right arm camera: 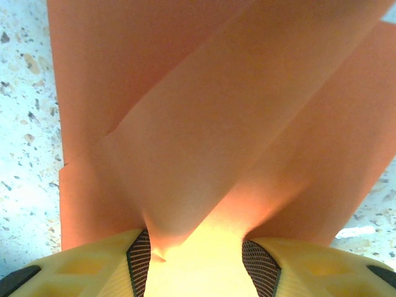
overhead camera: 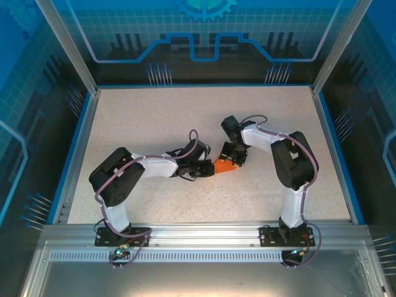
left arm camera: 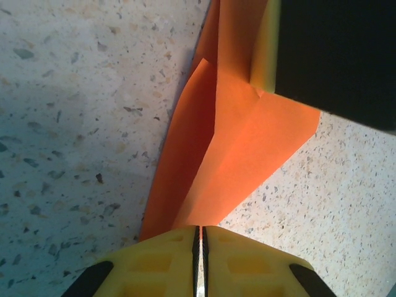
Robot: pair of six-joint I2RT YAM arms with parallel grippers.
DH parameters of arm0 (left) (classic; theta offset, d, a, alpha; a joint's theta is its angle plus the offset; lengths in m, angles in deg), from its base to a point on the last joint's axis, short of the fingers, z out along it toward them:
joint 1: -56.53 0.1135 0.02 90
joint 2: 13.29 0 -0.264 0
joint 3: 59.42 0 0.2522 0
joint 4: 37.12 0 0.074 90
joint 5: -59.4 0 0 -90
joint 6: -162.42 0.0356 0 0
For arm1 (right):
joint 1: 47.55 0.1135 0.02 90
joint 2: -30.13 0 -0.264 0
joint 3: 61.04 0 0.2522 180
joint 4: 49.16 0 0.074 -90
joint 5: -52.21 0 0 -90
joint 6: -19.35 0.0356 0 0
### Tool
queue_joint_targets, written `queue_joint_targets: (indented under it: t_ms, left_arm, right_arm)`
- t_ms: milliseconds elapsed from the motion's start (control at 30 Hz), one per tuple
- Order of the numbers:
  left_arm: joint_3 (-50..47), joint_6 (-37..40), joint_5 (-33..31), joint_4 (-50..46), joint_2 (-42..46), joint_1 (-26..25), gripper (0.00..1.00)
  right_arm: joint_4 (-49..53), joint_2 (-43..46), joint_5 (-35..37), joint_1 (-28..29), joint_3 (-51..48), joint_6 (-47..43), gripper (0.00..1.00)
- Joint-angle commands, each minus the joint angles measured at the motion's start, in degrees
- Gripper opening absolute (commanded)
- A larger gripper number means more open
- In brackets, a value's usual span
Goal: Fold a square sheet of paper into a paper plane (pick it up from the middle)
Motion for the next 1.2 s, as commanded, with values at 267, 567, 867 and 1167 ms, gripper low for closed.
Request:
queue_joint_targets:
  t_ms: [267,567,867,1167]
  left_arm:
    - [1.00,-0.30,-2.11,-0.98,-0.36,-0.05,0.14]
    - [1.34,-0.64,-3.08,-2.37,-1.56,-0.05,0.14]
    - [0.75,-0.83,-3.14,-3.20,-1.97,-0.03,0.14]
    - [-0.05,-1.70,-3.40,-3.63,-2.10,-0.06,0.14]
  right_arm:
    - [-0.52,-8.06,2.35,0.19,-4.55,0.42,0.51]
    - [-0.52,-8.21,2.38,0.33,-4.65,0.45,0.51]
    - [-0.61,-8.23,2.38,0.37,-4.66,0.46,0.51]
    - [-0.43,-8.49,2.52,0.39,-4.55,0.48,0.51]
